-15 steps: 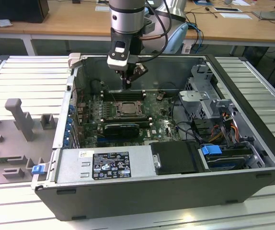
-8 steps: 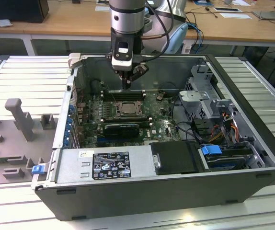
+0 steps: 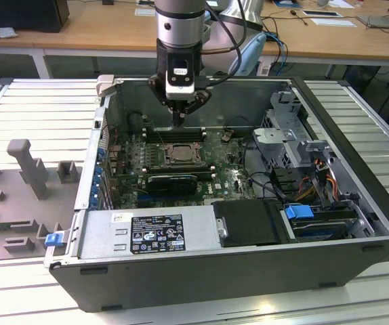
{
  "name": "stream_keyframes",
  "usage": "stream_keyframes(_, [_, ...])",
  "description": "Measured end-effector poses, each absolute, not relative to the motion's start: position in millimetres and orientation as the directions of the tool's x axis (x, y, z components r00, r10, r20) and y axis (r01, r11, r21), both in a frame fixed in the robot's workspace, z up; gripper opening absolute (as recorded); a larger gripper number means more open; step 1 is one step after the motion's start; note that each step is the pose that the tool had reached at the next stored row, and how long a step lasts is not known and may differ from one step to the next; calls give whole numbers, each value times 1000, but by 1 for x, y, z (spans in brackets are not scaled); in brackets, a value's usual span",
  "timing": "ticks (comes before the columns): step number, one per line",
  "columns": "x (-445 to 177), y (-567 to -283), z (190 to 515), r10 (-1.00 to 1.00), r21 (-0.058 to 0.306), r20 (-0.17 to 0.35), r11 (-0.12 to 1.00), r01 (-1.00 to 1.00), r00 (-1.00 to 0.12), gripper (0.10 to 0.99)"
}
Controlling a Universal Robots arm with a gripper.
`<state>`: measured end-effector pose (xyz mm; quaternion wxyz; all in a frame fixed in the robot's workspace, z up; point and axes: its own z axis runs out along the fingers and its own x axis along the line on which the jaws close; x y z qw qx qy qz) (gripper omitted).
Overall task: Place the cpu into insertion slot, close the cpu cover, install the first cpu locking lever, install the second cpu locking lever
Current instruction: 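Install the first cpu locking lever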
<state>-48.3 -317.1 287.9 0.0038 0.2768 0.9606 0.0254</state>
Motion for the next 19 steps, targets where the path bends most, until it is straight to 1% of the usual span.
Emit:
stream_keyframes(8, [-48, -317, 288, 410, 49, 5, 911, 410, -912, 106])
stream_keyframes(19, [-48, -317, 288, 241, 48, 5, 969, 241, -971, 106])
